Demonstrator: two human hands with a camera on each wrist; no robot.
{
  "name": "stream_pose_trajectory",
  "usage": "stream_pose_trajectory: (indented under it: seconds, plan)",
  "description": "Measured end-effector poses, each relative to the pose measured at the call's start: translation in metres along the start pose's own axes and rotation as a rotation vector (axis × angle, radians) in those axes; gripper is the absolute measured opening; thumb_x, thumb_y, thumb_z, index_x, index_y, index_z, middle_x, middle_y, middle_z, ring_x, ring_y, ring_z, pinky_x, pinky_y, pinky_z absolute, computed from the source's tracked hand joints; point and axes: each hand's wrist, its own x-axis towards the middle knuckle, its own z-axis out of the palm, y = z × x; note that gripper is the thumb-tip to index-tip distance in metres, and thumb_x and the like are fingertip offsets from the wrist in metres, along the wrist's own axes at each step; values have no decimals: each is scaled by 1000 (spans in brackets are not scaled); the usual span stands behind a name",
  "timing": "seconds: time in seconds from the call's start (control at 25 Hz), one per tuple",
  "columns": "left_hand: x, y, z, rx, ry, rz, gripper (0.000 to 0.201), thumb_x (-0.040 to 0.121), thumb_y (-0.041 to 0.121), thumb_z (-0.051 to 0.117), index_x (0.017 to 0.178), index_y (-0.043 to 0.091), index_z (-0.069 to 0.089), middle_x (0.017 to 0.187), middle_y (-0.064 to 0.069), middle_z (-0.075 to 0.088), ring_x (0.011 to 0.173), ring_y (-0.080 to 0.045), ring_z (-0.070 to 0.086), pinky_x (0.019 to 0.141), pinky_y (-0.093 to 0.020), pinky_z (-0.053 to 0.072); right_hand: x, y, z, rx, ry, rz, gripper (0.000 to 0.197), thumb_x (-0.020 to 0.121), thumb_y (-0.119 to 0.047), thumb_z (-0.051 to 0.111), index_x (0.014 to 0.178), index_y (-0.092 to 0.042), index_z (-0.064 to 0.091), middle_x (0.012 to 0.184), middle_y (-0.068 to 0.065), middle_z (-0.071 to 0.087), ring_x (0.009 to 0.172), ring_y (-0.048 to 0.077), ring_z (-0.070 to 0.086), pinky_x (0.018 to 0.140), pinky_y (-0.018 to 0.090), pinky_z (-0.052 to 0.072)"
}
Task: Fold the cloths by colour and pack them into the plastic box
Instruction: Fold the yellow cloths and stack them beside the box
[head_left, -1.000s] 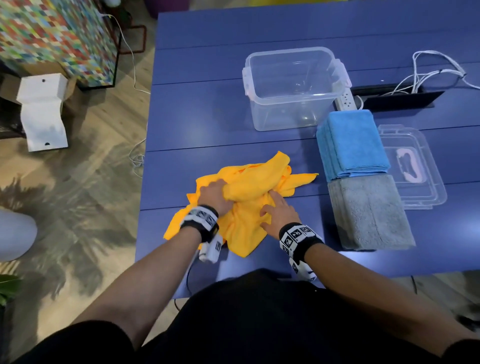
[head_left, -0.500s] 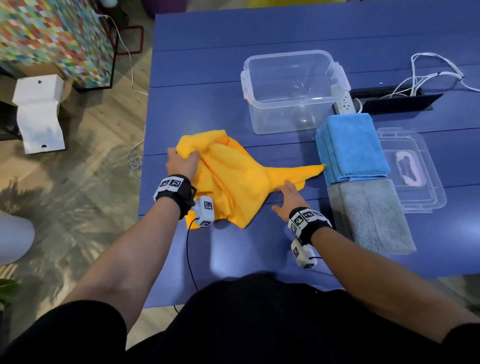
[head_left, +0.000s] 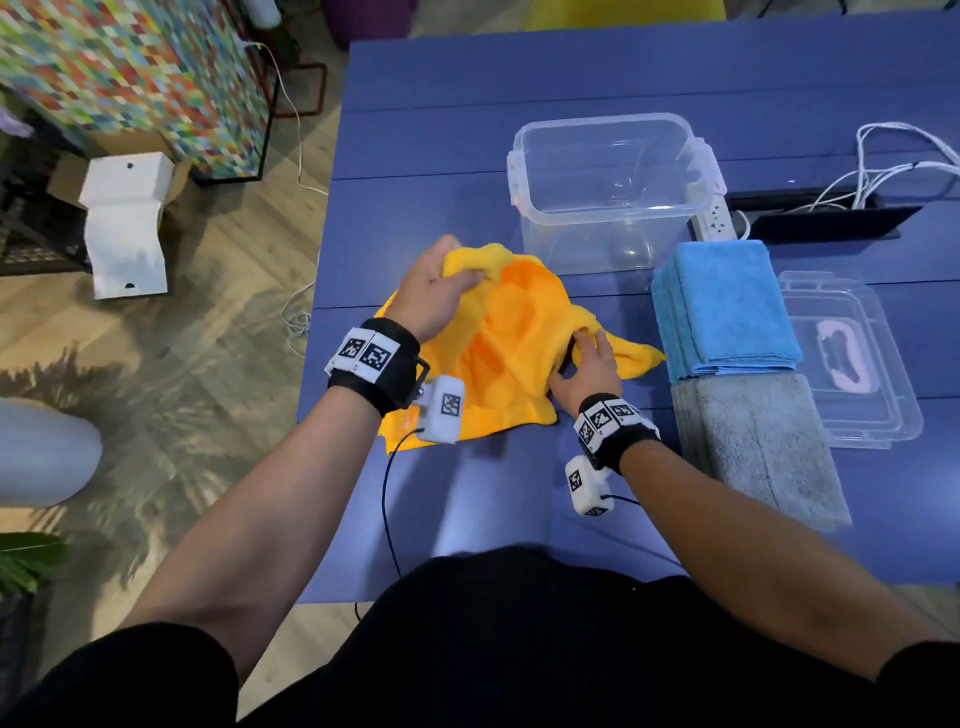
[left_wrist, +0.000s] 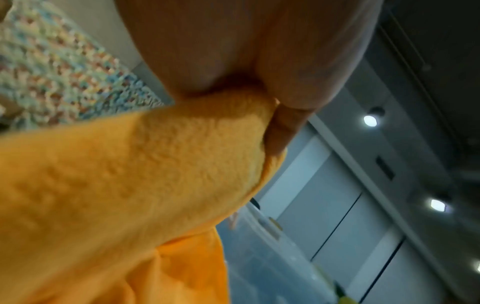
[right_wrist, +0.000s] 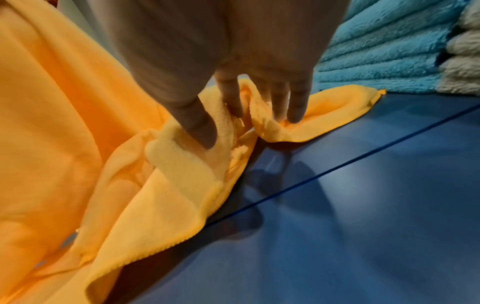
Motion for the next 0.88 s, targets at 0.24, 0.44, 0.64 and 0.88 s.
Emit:
stream_pose_trajectory:
  seconds: [0.24, 0.44, 0.64, 0.88]
  plan:
    - [-58, -25, 55, 58, -685, -96, 28, 76, 0, 74, 75, 18, 52, 62, 15, 56, 56, 0, 50, 54, -15, 40, -28, 26, -5, 420, 143, 58, 102, 84, -10, 66, 152, -35, -6, 159, 5, 16, 138, 28, 36, 103, 44, 40]
    - [-81, -78, 57, 223, -856, -309, 20, 70, 7, 70, 71, 19, 54, 68, 1, 51, 60, -13, 44, 54, -26, 33, -66, 59, 5, -89, -44, -457, 75, 65, -27, 80, 134, -30, 49, 157, 2, 23, 139, 27, 32, 105, 41, 37]
    - [-44, -79, 62, 263, -368, -117, 26, 84, 39, 63, 81, 13, 64, 87, 3, 71, 88, -19, 64, 78, -33, 52, -95, 53, 17, -416, -550, -326, 23, 74, -39, 53, 85, -20, 59, 101, 8, 57, 95, 35, 59, 76, 42, 53]
    - [3, -86, 126, 943, -593, 326, 24, 99, 28, 48, 113, 31, 67, 126, 4, 62, 120, -26, 48, 97, -46, 39, -107, 59, -15, -637, -549, 134, 15, 80, -27, 51, 89, -17, 57, 90, 5, 60, 84, 27, 61, 71, 32, 50]
